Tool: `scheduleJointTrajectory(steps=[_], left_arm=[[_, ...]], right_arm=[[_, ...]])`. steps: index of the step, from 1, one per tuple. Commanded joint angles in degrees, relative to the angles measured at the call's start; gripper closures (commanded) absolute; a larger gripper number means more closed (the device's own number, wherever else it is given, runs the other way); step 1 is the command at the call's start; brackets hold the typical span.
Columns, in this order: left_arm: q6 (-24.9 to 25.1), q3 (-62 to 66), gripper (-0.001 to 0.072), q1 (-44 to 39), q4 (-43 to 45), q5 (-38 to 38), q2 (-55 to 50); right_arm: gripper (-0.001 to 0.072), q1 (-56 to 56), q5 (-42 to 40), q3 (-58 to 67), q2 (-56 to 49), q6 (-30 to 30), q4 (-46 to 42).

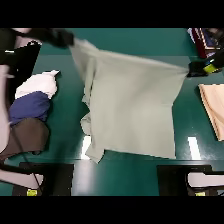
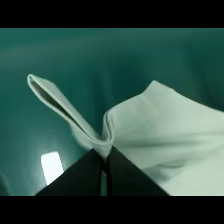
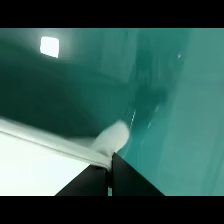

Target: Fold the shirts.

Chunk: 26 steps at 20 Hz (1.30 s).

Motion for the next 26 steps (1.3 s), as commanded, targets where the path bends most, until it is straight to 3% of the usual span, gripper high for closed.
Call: scheduleJointTrajectory(steps=[1,6,7,8,9,11,14,17,20,26], left_arm=[[1.05,-0.17,0.0678,0.00,-1.42,0.72,-11.34],[1.01,-0.17,0.0674,0.00,-2.45,6.51,-15.04],[1.03,-0.17,0.0510,0.00,-2.43,6.54,-15.02],[0.96,-0.15,0.0270,0.02,-2.40,6.21,-15.02],[0.96,-0.13,0.0206,0.02,-1.79,4.96,-14.99],[0.98,0.02,0.0206,0.48,0.50,-0.07,-14.45],[0.57,0.70,0.0207,4.04,0.61,-13.62,-12.00],[0.63,-2.43,0.0207,7.08,-2.54,-19.93,-8.28],[1.66,-14.75,0.0206,6.58,-7.10,-17.79,-1.60],[3.78,-50.47,0.0206,6.25,-18.86,-3.87,17.40]], right_arm=[[0.0697,0.00,-4.04,-0.52,-8.00,0.13,0.22],[0.0696,0.13,-4.55,5.64,-13.94,0.20,0.70],[0.0676,0.11,-4.33,6.73,-14.64,0.22,0.72],[0.0502,0.11,-4.28,7.56,-15.02,0.22,0.72],[0.0299,0.11,-4.15,8.37,-15.19,0.22,0.70],[0.0274,-0.04,-2.62,9.66,-14.84,0.61,0.63],[0.0274,-1.31,1.18,9.64,-11.96,0.57,0.68],[0.0276,-2.64,4.48,9.64,-8.55,-0.90,2.43],[0.0276,-3.87,6.01,7.17,-4.42,-2.12,5.99],[0.0276,-8.52,-0.22,-15.52,9.25,-3.23,11.56]])
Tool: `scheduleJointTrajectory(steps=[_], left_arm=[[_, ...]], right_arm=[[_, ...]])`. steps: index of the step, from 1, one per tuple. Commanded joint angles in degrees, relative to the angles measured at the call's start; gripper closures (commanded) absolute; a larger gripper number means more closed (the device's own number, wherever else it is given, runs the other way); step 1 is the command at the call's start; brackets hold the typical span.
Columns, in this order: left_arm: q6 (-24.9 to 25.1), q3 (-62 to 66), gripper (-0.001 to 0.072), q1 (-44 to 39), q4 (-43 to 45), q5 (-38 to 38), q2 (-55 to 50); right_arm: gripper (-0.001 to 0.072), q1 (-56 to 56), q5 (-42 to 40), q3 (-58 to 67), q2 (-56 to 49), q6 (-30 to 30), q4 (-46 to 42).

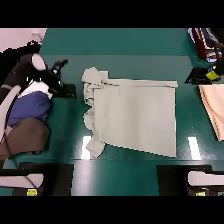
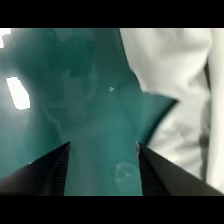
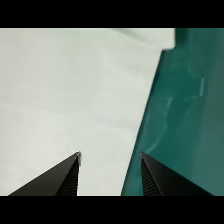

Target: Fold the shirts.

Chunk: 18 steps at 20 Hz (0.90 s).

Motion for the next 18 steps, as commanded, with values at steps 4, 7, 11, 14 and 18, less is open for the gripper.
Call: scheduleJointTrajectory(steps=[4,7,11,14,18], left_arm=[[2.16,-30.60,0.0206,0.00,-14.01,11.96,16.72],[6.27,-36.79,0.0206,0.00,-22.38,15.78,17.64],[9.60,-41.16,0.0206,0.00,-30.60,21.44,17.64],[10.56,-42.21,0.0206,-0.13,-31.80,23.28,17.57],[10.56,-42.21,0.0207,-5.86,-31.52,25.22,17.57]], right_arm=[[0.0276,-3.50,-5.70,-18.53,12.33,-1.18,6.51],[0.0276,-3.43,-5.92,-22.29,15.32,-1.16,6.51],[0.0276,-3.43,-5.92,-25.59,18.91,-1.16,6.49],[0.0276,-3.43,-6.16,-25.92,21.18,-1.09,6.51],[0.0276,-3.45,-5.95,-25.92,23.12,-0.85,6.49]])
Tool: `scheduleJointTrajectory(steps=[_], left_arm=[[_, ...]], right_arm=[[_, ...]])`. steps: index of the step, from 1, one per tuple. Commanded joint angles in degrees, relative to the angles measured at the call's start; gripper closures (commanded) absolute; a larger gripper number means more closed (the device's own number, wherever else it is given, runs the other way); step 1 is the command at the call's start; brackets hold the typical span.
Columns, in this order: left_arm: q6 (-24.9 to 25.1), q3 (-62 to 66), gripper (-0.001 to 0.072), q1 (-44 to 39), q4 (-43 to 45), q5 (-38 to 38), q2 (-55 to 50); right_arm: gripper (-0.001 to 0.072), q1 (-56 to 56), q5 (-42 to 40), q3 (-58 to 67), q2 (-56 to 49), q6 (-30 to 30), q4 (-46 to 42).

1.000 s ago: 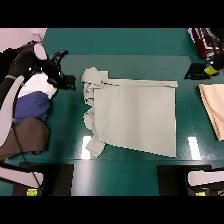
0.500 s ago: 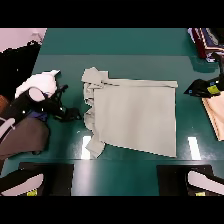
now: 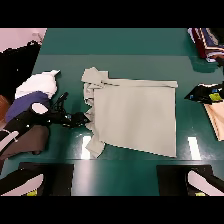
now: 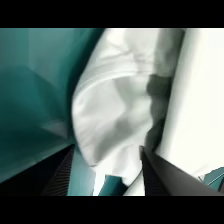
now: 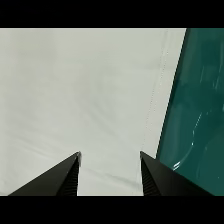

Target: Fold the shirts.

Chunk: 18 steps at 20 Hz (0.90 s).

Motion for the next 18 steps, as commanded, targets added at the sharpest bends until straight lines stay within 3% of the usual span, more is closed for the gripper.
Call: scheduleJointTrajectory(steps=[1,3,5,10,13,18], left_arm=[[0.52,-0.59,0.0208,-4.63,-0.39,2.14,0.04],[0.48,-0.59,0.0230,-5.66,-0.37,1.11,0.04],[0.50,-0.46,0.0671,-5.49,-0.28,0.76,0.07],[0.48,4.79,0.0679,-5.49,0.85,-1.84,0.24],[0.50,9.97,0.0679,-5.49,4.04,-5.73,0.24],[0.50,12.13,0.0678,-5.49,5.33,-6.12,0.24]], right_arm=[[0.0276,-0.04,0.42,-0.28,1.81,0.26,0.02],[0.0276,-0.09,1.03,-0.28,2.73,0.24,-0.50],[0.0276,-0.09,1.36,-0.28,3.85,0.24,-0.61],[0.0276,-0.09,9.25,-2.12,4.72,1.09,-7.74],[0.0275,-1.05,10.84,-12.26,7.37,1.11,-12.17],[0.0276,-7.48,11.56,-32.20,11.39,1.09,-9.77]])
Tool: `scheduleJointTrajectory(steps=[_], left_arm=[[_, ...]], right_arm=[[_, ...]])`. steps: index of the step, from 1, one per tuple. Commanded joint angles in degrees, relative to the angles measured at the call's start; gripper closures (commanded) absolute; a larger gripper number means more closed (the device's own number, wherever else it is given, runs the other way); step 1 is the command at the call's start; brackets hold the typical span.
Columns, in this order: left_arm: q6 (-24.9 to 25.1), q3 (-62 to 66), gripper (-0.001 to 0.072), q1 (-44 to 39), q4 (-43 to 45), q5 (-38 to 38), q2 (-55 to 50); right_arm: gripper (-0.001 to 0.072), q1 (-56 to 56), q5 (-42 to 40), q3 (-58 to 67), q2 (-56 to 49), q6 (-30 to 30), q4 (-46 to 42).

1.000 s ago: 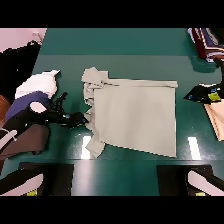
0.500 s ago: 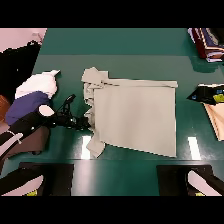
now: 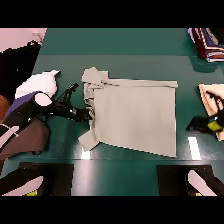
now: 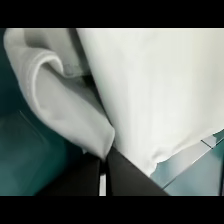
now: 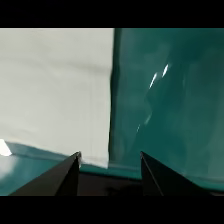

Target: Fold the shirts.

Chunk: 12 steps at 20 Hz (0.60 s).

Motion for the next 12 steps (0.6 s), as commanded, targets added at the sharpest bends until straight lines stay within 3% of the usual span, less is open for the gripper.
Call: scheduleJointTrajectory(steps=[1,5,12], left_arm=[[0.02,1.29,0.0678,-0.02,1.01,-0.28,0.02],[0.02,1.29,0.0678,-0.04,0.98,-0.07,0.04],[0.04,1.29,0.0678,-0.02,0.96,-0.33,0.02]], right_arm=[[0.0276,-2.84,1.11,-12.44,2.23,-0.11,3.23],[0.0277,-0.20,-3.23,-19.78,4.57,1.57,5.90],[0.0279,8.04,-6.25,-18.86,0.13,7.10,4.00]])
